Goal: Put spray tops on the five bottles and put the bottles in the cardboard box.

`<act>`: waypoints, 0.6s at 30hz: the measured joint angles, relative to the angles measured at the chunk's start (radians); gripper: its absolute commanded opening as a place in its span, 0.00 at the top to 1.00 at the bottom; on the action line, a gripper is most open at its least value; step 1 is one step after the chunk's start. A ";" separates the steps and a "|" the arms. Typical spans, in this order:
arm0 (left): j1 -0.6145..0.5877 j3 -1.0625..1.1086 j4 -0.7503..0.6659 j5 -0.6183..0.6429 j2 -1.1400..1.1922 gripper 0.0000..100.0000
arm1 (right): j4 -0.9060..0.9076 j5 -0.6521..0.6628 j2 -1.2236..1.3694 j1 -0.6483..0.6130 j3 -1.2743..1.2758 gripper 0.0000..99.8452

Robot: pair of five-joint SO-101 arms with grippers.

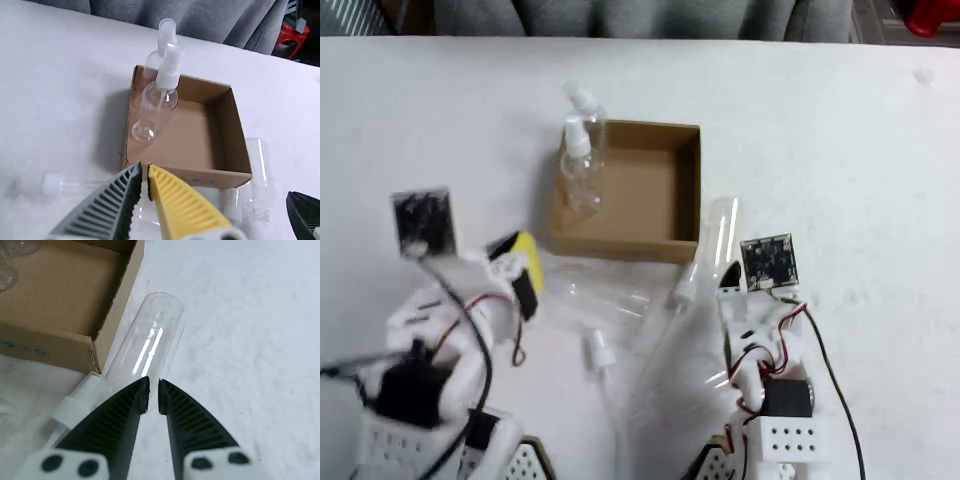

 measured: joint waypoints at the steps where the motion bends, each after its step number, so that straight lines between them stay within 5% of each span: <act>1: 0.006 -0.025 0.000 0.018 0.064 0.98 | 0.000 0.000 0.000 0.000 0.000 0.99; 9: 0.084 -0.164 0.000 0.226 0.489 0.95 | 0.000 0.003 0.000 0.000 0.000 0.99; 14: 0.117 -0.199 0.017 0.373 0.525 0.75 | 0.000 0.003 0.000 0.000 0.000 0.99; 18: 0.118 -0.199 0.098 0.439 0.543 0.76 | 0.000 0.003 0.000 0.000 0.000 0.99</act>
